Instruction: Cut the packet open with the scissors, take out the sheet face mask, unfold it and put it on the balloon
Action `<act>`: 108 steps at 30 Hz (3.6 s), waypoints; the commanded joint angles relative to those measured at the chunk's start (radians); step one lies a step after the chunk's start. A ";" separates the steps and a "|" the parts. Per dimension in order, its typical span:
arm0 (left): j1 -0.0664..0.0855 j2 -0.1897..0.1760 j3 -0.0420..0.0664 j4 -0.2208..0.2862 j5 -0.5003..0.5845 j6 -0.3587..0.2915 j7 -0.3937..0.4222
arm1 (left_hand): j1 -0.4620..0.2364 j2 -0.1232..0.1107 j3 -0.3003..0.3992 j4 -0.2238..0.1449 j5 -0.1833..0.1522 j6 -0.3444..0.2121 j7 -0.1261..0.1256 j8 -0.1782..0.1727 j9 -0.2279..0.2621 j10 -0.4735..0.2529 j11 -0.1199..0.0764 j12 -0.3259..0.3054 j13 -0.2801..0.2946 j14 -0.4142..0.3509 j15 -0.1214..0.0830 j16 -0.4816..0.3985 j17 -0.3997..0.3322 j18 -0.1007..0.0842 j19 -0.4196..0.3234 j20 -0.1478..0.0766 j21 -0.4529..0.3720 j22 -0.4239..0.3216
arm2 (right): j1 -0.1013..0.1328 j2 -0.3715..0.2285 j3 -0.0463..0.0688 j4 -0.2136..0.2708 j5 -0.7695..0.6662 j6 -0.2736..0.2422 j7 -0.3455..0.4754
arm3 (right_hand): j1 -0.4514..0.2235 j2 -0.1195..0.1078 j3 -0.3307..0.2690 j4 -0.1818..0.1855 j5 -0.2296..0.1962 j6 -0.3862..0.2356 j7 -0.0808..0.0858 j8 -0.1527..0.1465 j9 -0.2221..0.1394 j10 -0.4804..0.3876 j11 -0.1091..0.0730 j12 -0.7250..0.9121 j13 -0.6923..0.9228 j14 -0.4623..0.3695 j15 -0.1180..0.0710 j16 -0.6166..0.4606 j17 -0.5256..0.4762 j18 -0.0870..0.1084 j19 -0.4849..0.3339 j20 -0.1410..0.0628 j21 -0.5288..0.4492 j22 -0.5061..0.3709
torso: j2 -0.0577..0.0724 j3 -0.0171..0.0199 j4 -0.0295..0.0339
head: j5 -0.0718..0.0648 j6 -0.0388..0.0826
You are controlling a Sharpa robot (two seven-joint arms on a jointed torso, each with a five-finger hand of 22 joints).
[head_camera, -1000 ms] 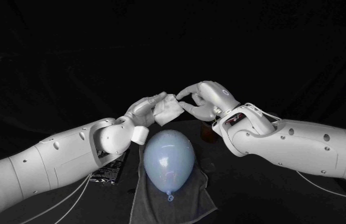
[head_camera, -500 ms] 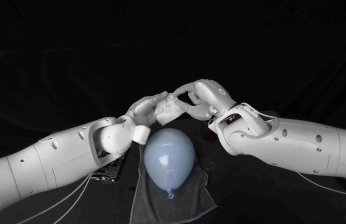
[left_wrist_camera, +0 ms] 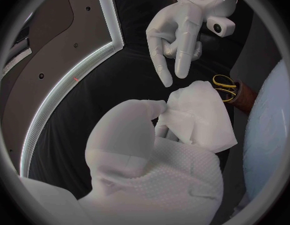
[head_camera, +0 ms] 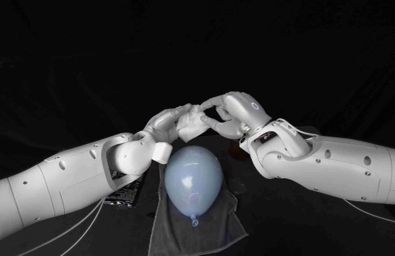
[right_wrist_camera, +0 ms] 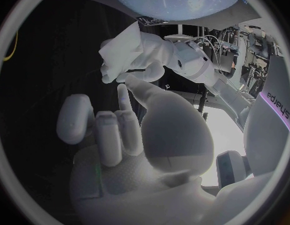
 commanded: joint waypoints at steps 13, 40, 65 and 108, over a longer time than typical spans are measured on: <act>0.002 -0.003 0.001 0.018 0.008 0.001 0.022 | -0.007 0.004 0.014 -0.002 0.002 -0.009 0.053 -0.006 0.000 -0.013 -0.002 -0.004 0.000 0.030 -0.003 0.014 0.005 0.012 0.023 -0.002 0.012 0.001 | -0.004 0.005 0.001 -0.019 -0.030 0.009 -0.003 | -0.006 -0.005 0.000 0.004 -0.006 -0.005 0.001 -0.007 -0.001 0.085 0.006 0.003 0.231 0.098 0.009 0.004 0.229 -0.010 0.001 0.009 0.005 0.000 | 0.000 0.0000 0.0010 | -0.002 -0.001; 0.002 -0.006 0.001 0.035 0.021 0.005 0.035 | -0.007 0.009 0.022 -0.004 0.002 -0.011 0.057 -0.007 0.001 -0.016 -0.001 -0.004 0.000 0.052 -0.007 0.023 0.009 0.012 0.034 -0.005 0.015 0.000 | -0.009 0.011 0.001 -0.030 -0.070 0.039 -0.021 | 0.023 0.008 0.012 -0.007 -0.010 0.038 -0.015 0.015 0.010 0.091 -0.006 0.011 0.239 0.099 -0.001 0.006 0.234 -0.011 0.002 0.003 0.014 0.013 | 0.001 0.0001 0.0002 | -0.002 -0.005; 0.003 -0.006 0.001 0.032 0.027 0.008 0.034 | -0.007 0.012 0.026 -0.005 0.002 -0.008 0.059 -0.006 0.003 -0.012 -0.001 -0.003 0.001 0.067 -0.009 0.029 0.012 0.012 0.040 -0.007 0.016 -0.001 | -0.010 -0.003 0.001 -0.017 -0.099 0.030 -0.021 | 0.058 0.038 0.048 -0.036 -0.010 0.113 -0.046 0.117 0.079 0.106 -0.035 0.035 0.263 0.102 -0.025 0.012 0.251 -0.016 0.012 -0.020 0.040 0.043 | 0.000 -0.0002 -0.0001 | -0.001 -0.006; 0.008 -0.003 0.001 0.044 0.018 -0.024 0.013 | -0.016 0.009 0.022 0.013 0.002 -0.026 0.040 -0.012 0.005 0.042 -0.015 0.000 0.002 0.045 -0.012 0.007 0.004 0.010 0.026 -0.002 0.000 -0.004 | -0.010 0.030 0.001 -0.034 -0.057 0.029 -0.041 | -0.027 -0.008 0.034 0.027 -0.011 -0.050 -0.006 0.061 0.107 0.093 0.001 0.011 0.244 0.102 0.005 0.012 0.251 -0.012 -0.003 0.004 0.011 0.034 | 0.001 -0.0010 0.0010 | 0.004 -0.008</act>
